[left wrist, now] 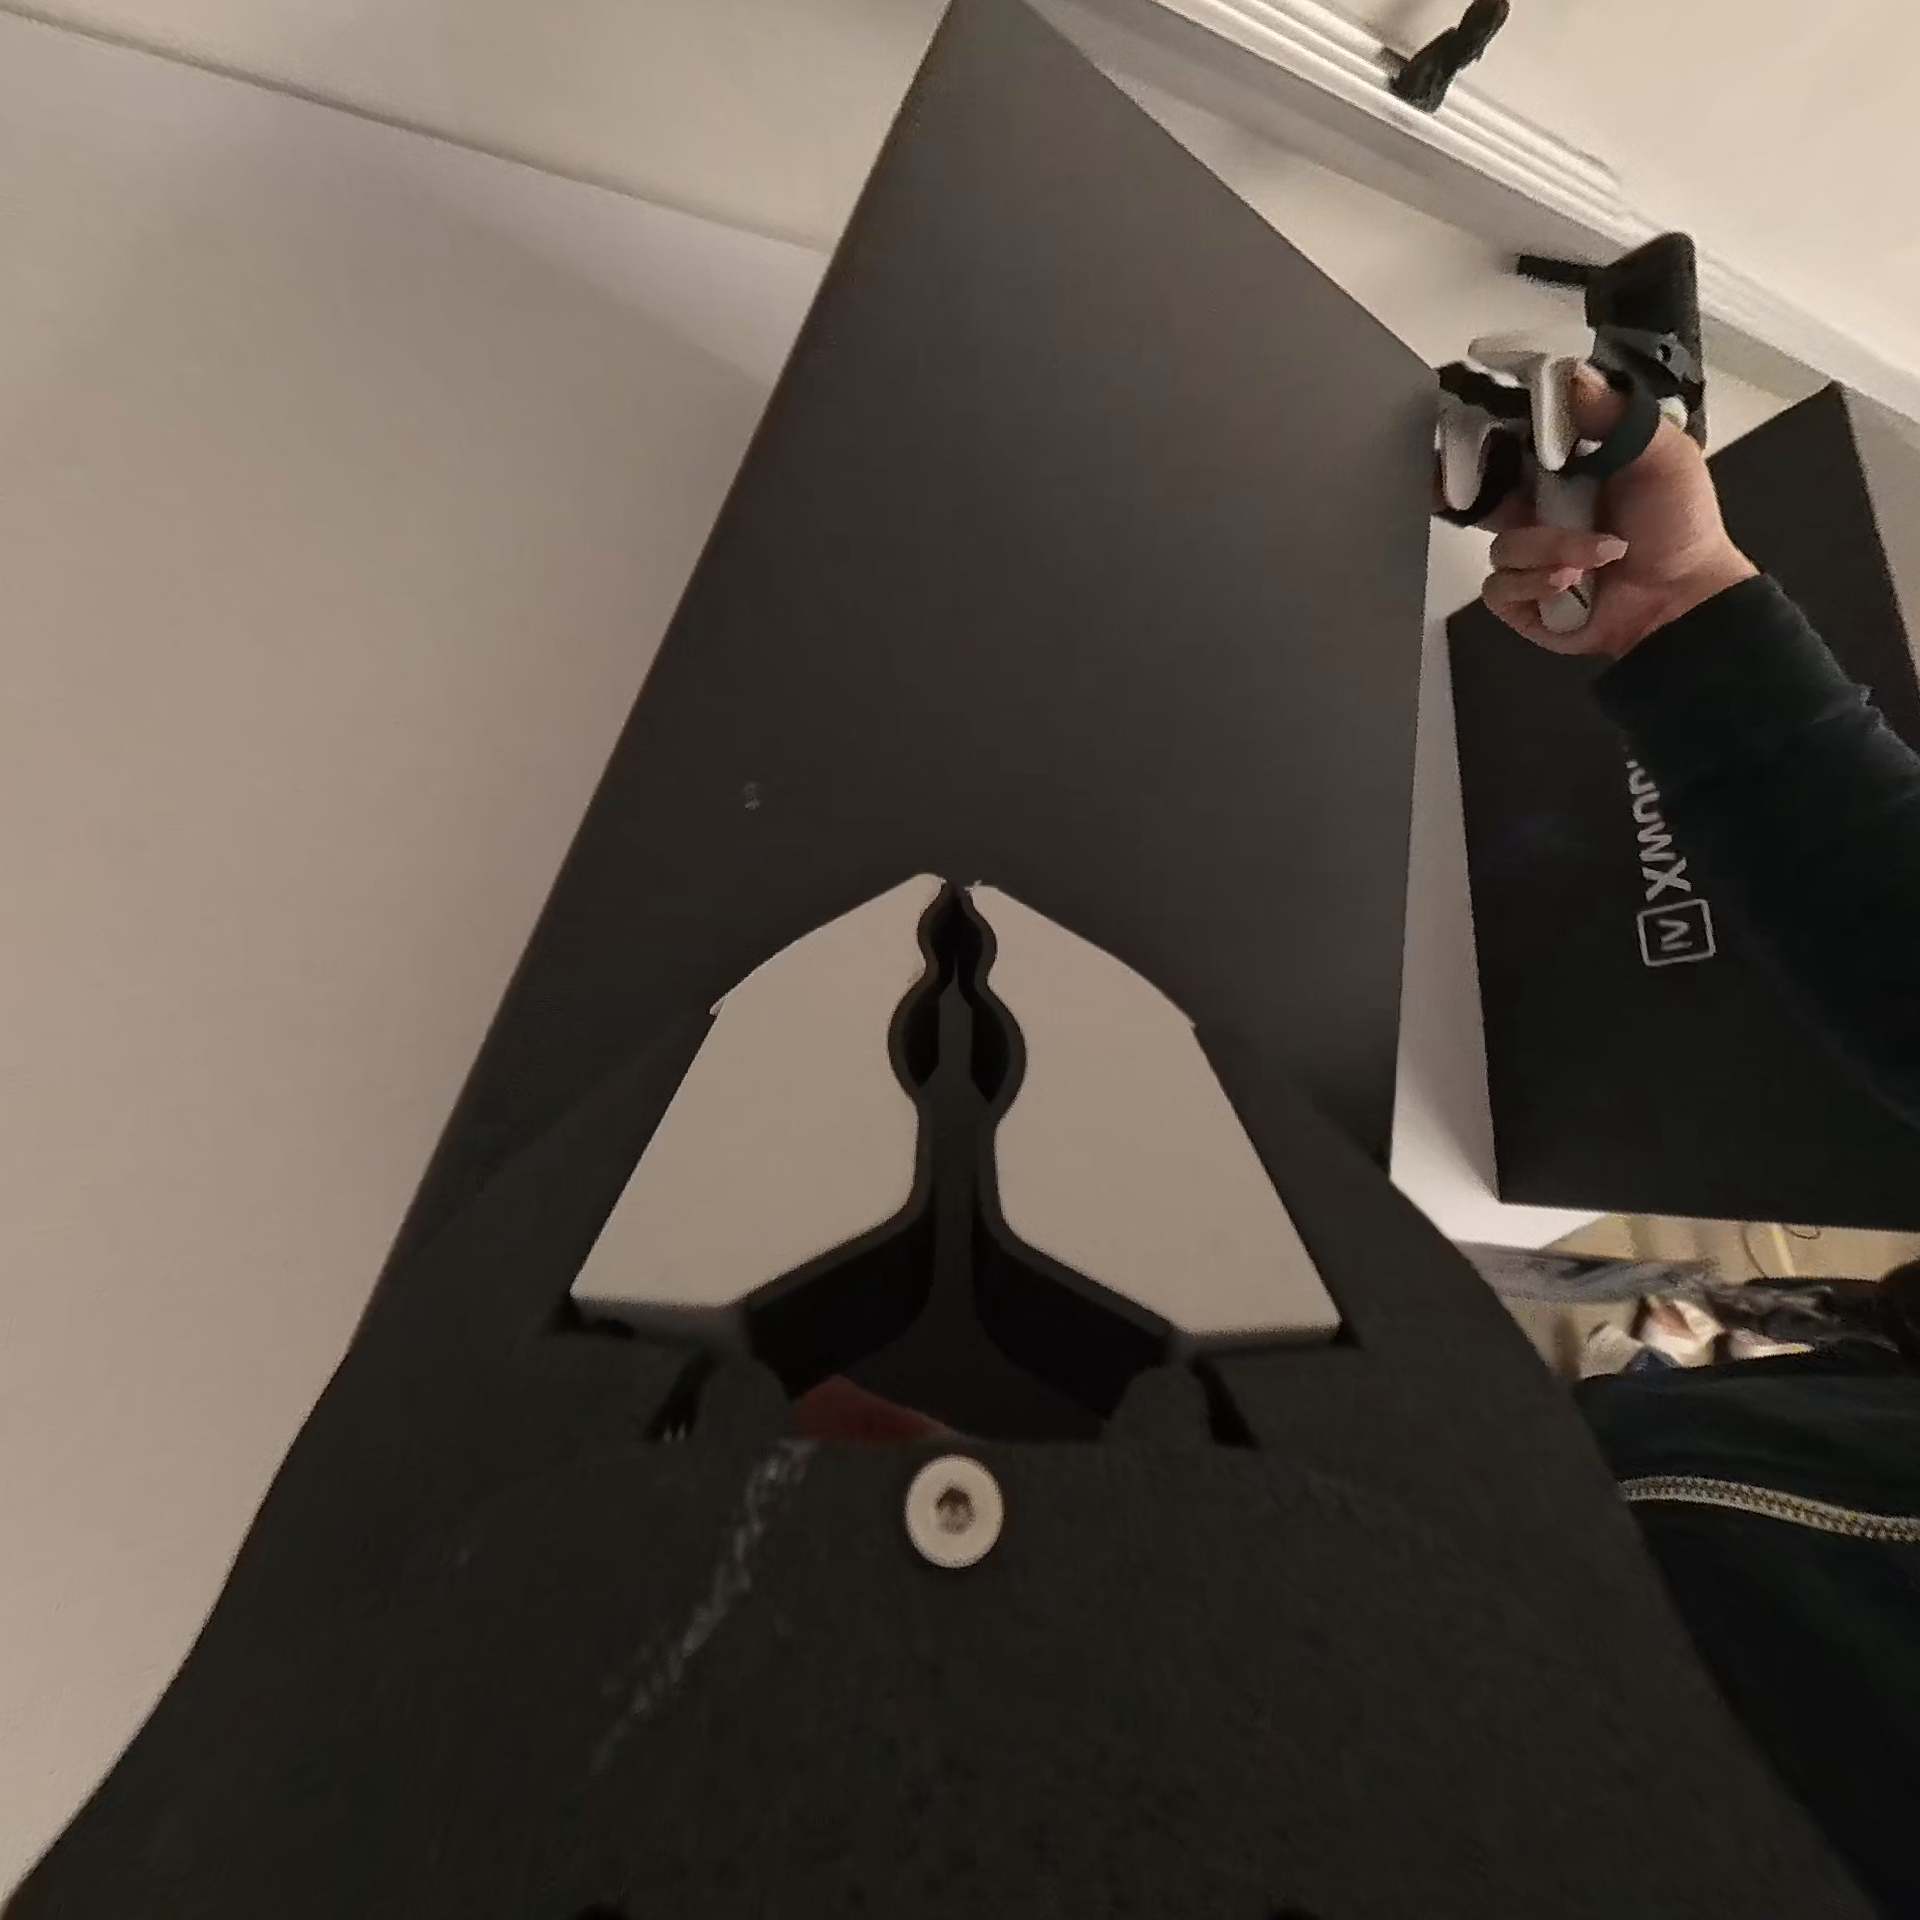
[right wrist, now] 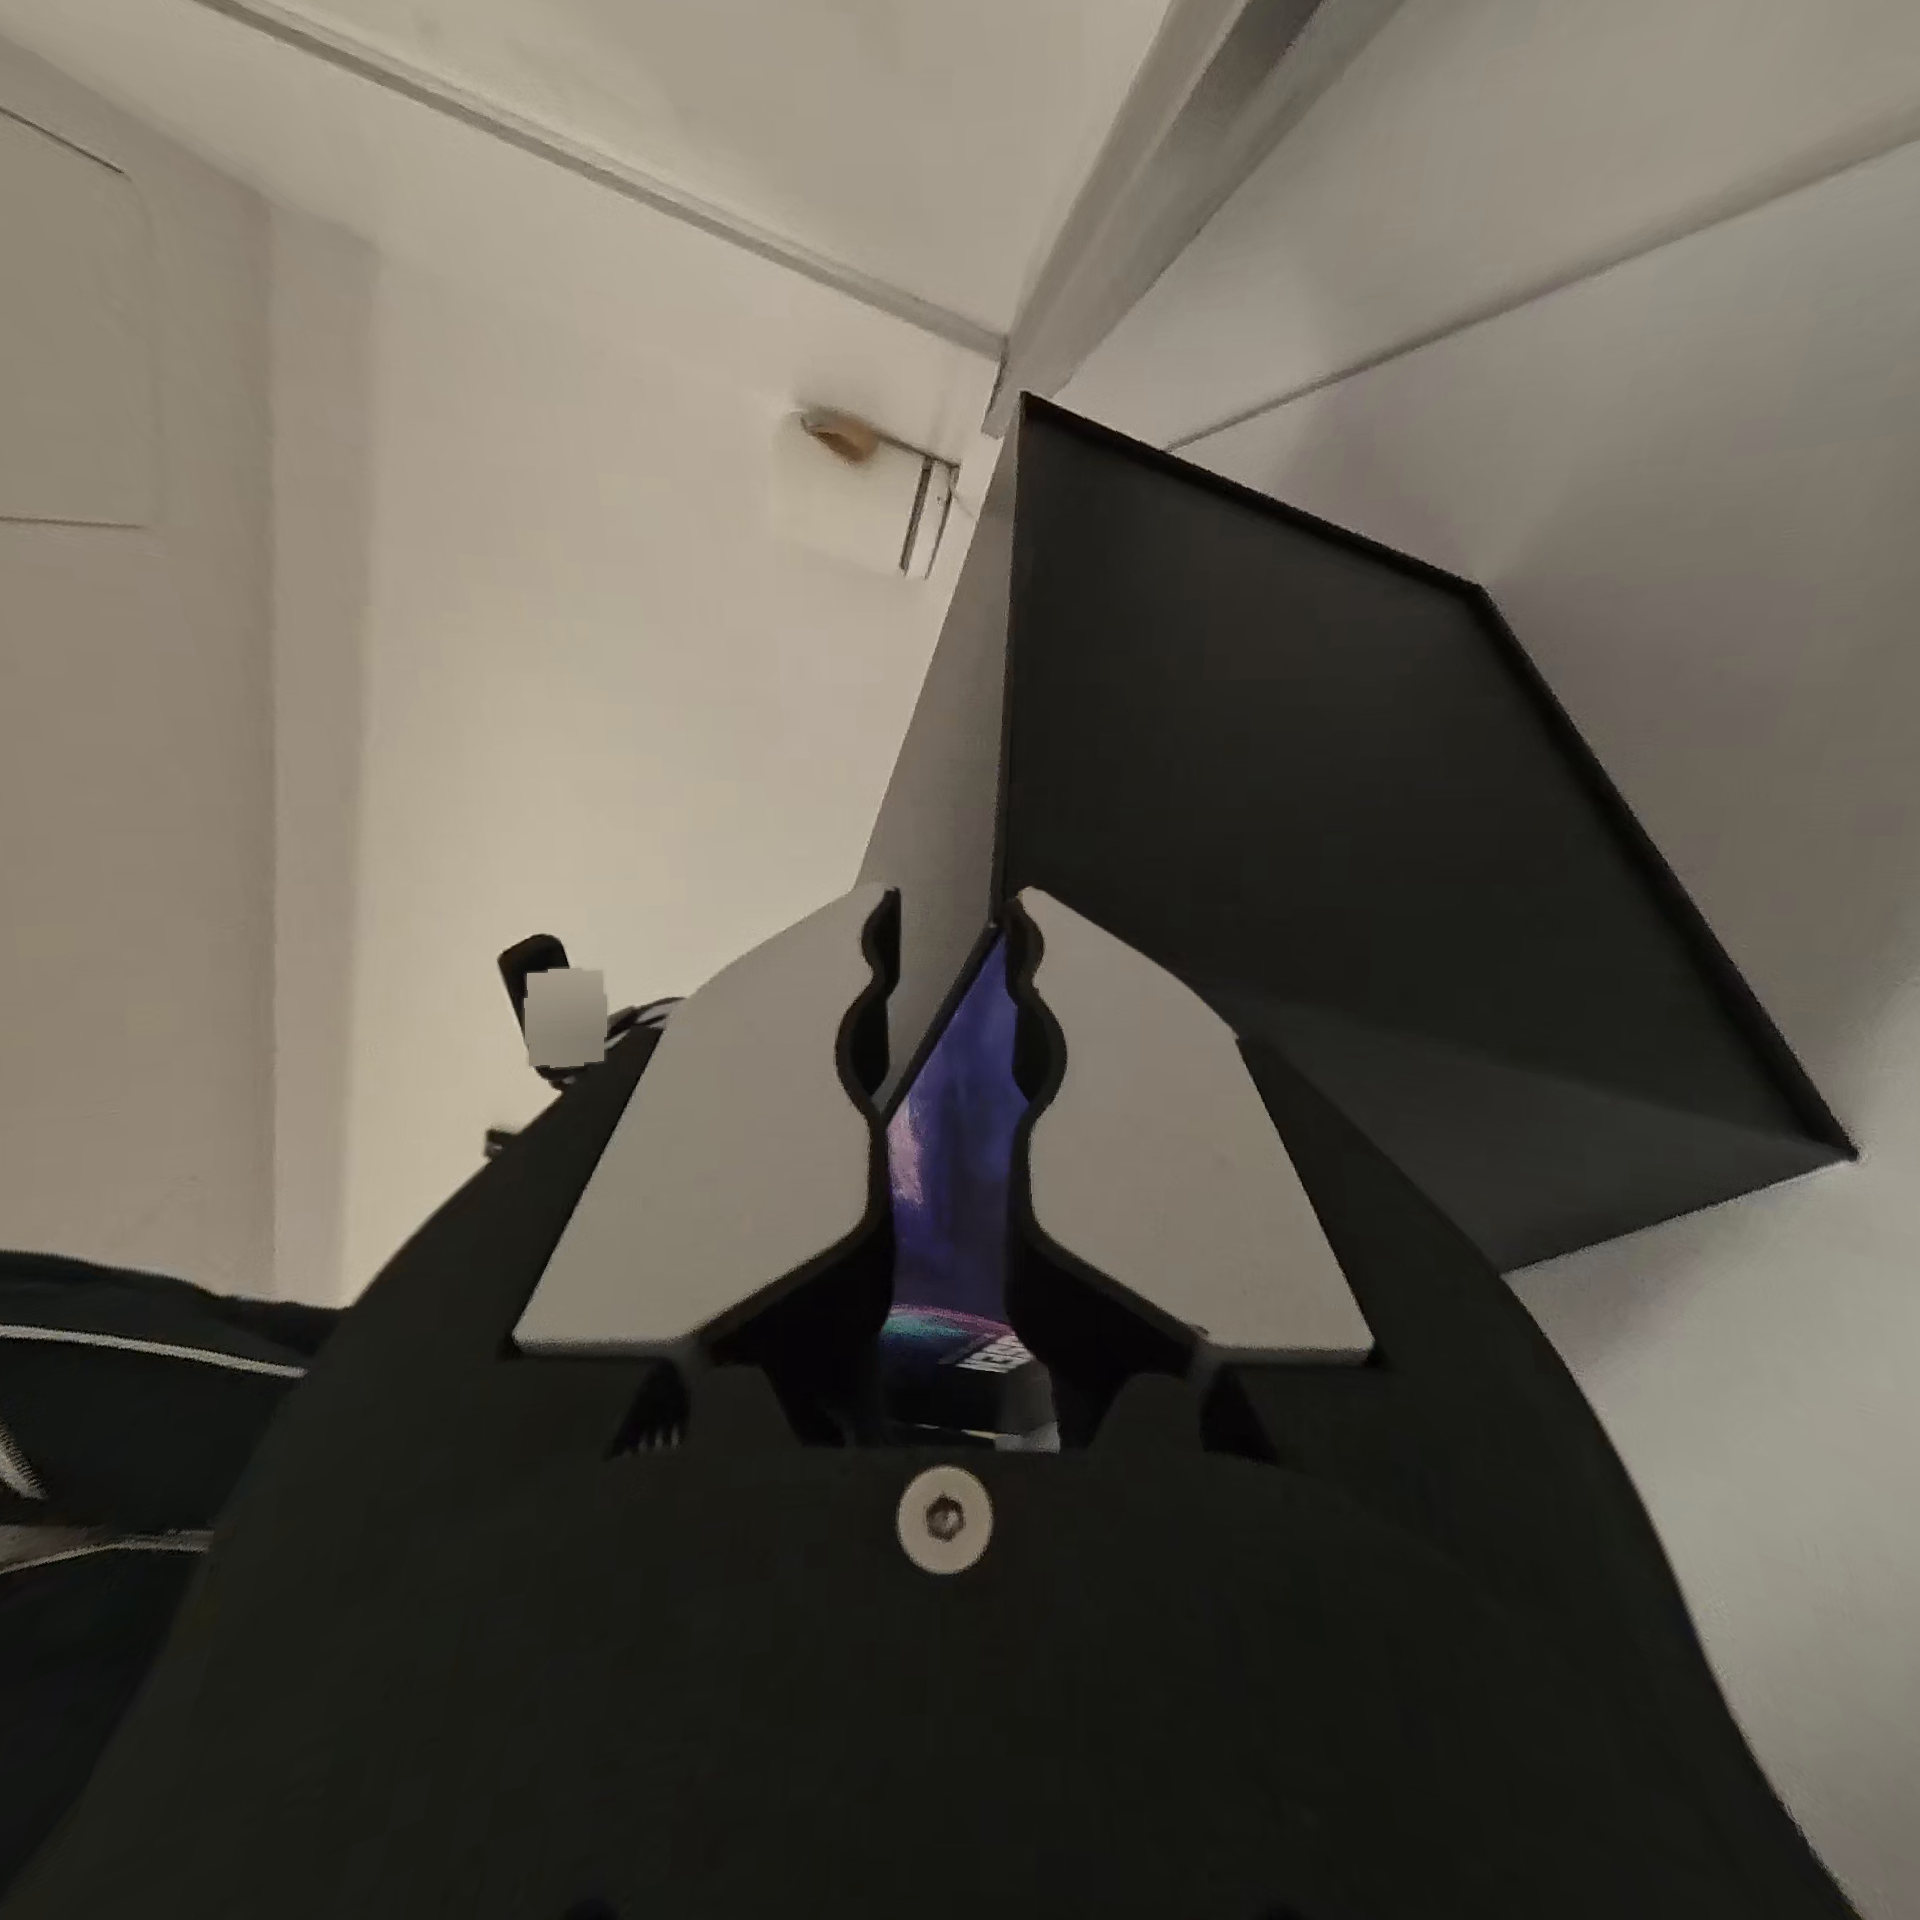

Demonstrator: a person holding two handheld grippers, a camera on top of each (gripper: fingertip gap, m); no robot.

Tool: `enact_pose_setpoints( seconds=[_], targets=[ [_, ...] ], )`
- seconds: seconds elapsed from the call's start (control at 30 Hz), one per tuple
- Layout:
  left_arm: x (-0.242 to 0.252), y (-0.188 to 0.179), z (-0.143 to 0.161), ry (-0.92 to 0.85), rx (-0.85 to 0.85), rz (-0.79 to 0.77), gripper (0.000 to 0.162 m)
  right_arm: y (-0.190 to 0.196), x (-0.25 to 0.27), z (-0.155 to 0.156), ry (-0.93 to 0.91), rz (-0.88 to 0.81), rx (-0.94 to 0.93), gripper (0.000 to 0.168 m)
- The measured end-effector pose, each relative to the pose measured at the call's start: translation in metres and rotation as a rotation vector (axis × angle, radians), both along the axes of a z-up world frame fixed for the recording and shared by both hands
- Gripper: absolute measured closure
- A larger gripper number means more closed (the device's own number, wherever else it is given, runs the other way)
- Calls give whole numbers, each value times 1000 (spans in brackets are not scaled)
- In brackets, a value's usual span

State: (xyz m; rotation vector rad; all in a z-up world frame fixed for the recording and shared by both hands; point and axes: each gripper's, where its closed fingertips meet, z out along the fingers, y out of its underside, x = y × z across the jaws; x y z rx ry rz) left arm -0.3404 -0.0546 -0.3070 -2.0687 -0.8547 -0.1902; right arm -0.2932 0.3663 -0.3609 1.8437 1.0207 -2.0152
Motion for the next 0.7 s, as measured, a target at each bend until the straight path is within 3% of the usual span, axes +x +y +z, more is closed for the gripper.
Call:
enact_pose_setpoints(
  seconds=[0.2,0.7],
  targets=[
    [15,12,-4,34,-69,-45,162,-3,-3,1,0,29,-65,149],
    [19,15,3,26,-32,-25,162,-4,-3,2,-65,77,-73,150]
  ],
)
